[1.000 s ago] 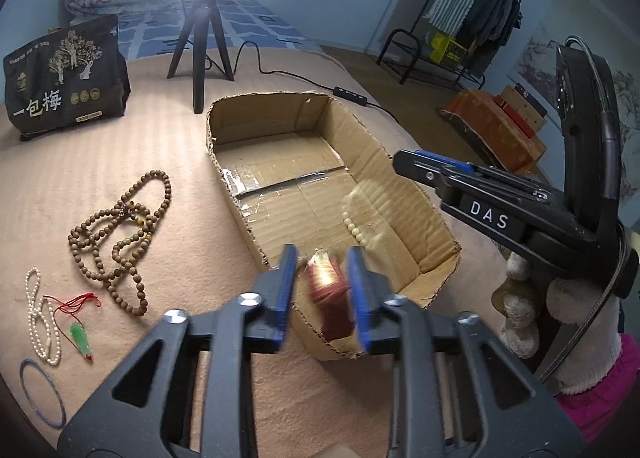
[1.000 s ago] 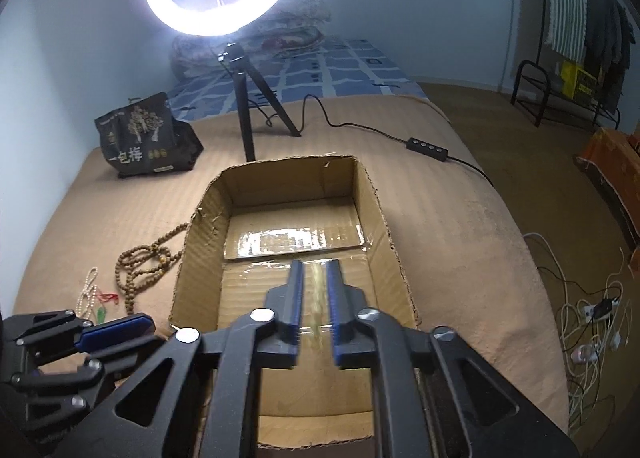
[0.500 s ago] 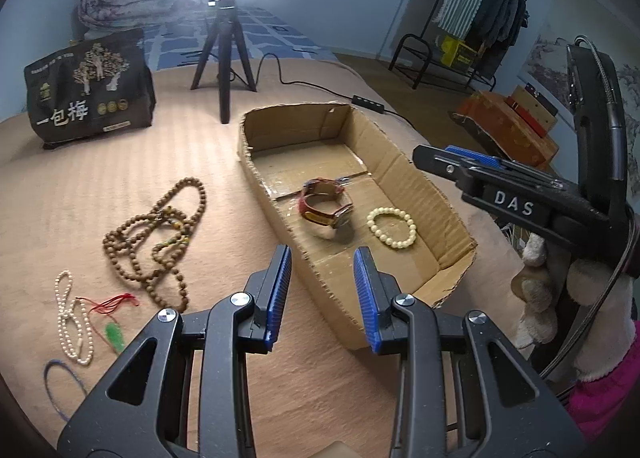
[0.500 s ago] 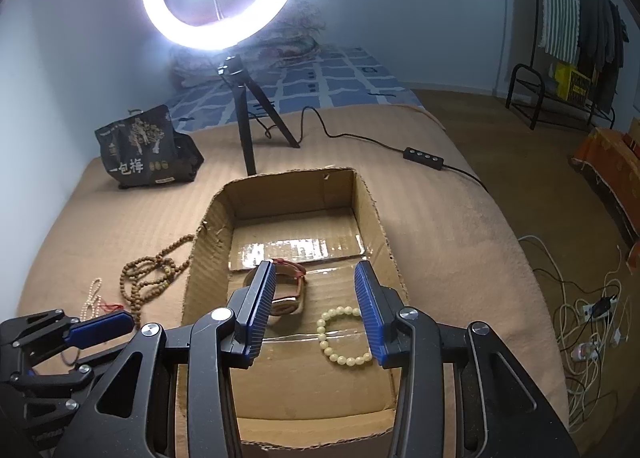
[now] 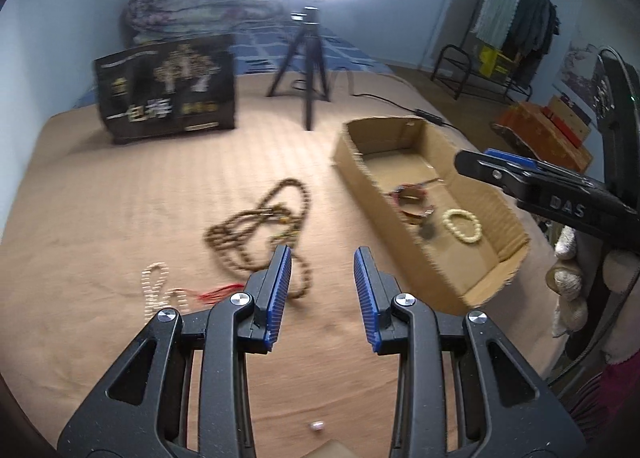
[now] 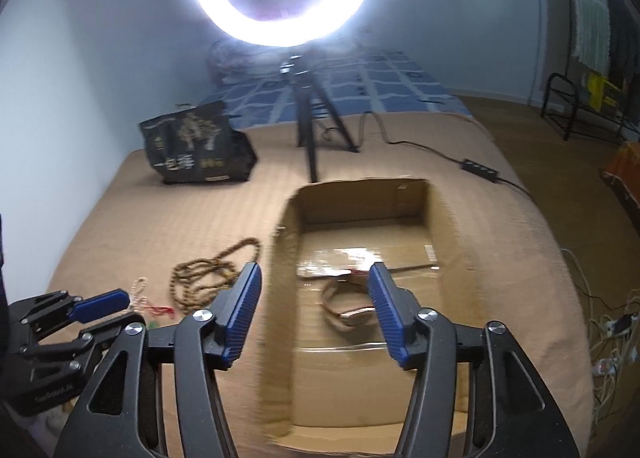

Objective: Organize jewelry
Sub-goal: 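Move both tools back from the box toward the remaining necklaces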

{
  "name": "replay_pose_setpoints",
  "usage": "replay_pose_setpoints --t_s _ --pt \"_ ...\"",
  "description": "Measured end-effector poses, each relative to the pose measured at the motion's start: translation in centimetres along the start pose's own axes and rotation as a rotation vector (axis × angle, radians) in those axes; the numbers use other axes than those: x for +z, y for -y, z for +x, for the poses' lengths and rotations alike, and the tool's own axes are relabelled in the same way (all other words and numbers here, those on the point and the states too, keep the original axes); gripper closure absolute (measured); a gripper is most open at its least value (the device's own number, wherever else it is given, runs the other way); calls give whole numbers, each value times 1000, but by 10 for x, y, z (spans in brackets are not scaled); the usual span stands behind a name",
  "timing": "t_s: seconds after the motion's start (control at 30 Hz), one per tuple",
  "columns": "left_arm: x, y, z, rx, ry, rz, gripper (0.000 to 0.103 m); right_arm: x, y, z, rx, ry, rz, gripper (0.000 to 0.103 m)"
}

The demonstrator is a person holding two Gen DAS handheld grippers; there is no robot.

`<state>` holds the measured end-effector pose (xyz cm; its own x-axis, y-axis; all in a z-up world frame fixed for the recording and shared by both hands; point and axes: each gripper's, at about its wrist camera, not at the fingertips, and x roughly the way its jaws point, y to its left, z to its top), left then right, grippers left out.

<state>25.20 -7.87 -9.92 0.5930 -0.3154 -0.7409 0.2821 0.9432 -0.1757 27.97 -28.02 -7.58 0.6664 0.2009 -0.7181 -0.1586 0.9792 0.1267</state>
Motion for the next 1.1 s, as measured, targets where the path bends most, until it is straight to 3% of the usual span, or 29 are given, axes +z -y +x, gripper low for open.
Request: replay_pose_setpoints --t_s 0.33,0.57,0.77,1.1 --pt "0 -75 -22 82 -3 -92 71 -5 -65 25 76 -55 -126 42" --pt "-13 -120 -18 100 -57 -181 71 -13 -105 52 119 -130 -197 42" --pt "-24 -137 -7 90 -107 -224 71 -20 -119 89 110 -251 -160 42" --pt "-38 -141 18 33 -179 -274 71 -19 -109 127 128 -369 8 41"
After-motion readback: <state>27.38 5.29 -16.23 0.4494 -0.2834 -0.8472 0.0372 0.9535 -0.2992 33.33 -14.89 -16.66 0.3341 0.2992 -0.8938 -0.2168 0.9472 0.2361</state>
